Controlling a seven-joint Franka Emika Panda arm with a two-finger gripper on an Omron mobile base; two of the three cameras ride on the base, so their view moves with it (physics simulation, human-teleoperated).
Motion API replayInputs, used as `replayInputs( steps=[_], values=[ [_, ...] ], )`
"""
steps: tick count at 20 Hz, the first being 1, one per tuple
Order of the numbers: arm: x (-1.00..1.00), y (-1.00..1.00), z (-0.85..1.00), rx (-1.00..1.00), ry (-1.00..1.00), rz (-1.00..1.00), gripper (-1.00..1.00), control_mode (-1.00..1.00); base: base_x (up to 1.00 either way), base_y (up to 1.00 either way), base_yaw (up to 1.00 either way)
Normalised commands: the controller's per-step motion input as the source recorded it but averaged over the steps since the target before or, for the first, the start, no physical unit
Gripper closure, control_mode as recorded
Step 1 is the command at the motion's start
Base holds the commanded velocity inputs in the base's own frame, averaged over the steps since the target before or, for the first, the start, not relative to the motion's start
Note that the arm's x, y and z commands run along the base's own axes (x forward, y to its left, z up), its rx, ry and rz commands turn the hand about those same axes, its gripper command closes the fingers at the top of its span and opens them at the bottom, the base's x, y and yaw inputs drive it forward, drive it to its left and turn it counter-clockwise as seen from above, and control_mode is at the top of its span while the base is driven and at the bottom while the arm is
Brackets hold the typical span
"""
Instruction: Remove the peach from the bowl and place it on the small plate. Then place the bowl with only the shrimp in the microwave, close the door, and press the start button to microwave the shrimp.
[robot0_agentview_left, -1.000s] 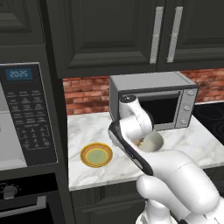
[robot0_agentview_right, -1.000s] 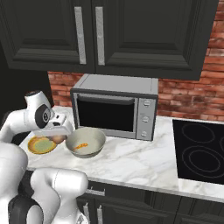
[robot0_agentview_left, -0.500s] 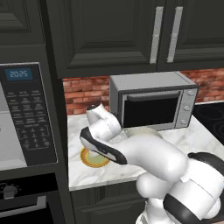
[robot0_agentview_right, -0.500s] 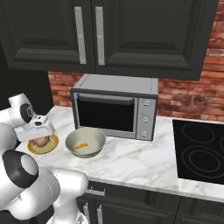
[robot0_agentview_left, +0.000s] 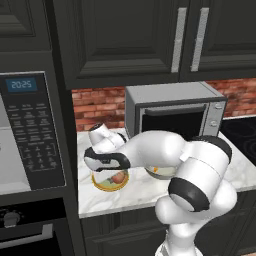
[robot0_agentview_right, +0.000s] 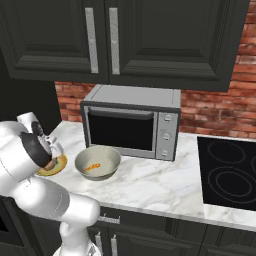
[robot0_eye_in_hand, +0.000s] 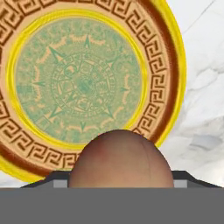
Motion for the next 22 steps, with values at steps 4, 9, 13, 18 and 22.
replayInputs(
  steps=[4,9,13,18,22],
  values=[
    [0.21,0.03,-0.34,0.00,0.14,0.00,1.00,-1.00,0.00,0.00,0.00],
    [0.01,0.00,-0.17,0.01,0.03,0.00,-1.00,-1.00,0.00,0.00,0.00],
    [0.00,0.00,0.00,0.02,-0.08,0.00,-1.00,-1.00,0.00,0.00,0.00],
    [-0.06,0.00,0.12,0.06,-0.22,0.00,-1.00,-1.00,0.00,0.00,0.00],
    [-0.38,-0.22,0.35,0.09,-0.26,0.00,-1.00,-1.00,0.00,0.00,0.00]
  ],
)
